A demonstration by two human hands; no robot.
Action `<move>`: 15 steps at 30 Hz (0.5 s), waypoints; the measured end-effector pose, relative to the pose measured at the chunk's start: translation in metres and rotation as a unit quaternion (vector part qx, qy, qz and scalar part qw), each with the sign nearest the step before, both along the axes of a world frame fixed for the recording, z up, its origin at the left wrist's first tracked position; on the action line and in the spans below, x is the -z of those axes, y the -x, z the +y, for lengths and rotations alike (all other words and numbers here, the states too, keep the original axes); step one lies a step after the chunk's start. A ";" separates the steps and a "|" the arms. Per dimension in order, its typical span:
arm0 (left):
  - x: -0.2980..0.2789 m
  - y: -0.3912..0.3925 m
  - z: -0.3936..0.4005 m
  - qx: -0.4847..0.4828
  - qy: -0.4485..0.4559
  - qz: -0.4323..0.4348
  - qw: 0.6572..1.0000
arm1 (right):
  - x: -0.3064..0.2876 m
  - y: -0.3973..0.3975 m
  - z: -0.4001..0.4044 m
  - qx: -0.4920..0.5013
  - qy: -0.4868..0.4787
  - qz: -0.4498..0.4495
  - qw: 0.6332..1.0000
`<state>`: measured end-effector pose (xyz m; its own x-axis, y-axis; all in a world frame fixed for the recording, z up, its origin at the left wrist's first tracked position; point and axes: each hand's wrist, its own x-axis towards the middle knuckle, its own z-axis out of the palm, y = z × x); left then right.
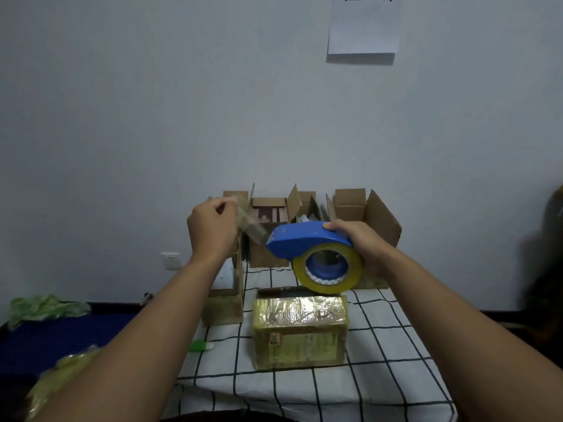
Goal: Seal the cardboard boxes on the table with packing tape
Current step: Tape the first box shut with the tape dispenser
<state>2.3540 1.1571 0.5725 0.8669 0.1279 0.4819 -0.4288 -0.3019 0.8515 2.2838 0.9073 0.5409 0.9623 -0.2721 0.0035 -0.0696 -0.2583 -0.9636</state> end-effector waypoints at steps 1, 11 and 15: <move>0.006 -0.001 0.000 -0.001 0.002 0.011 1.000 | 0.004 -0.003 -0.001 -0.009 0.002 0.015 1.000; 0.069 -0.008 0.020 -0.027 0.115 0.140 0.983 | 0.023 -0.005 0.000 -0.057 0.012 0.045 0.997; 0.098 -0.001 0.032 -0.036 0.159 0.186 0.969 | 0.018 -0.003 -0.005 -0.071 0.055 0.048 0.995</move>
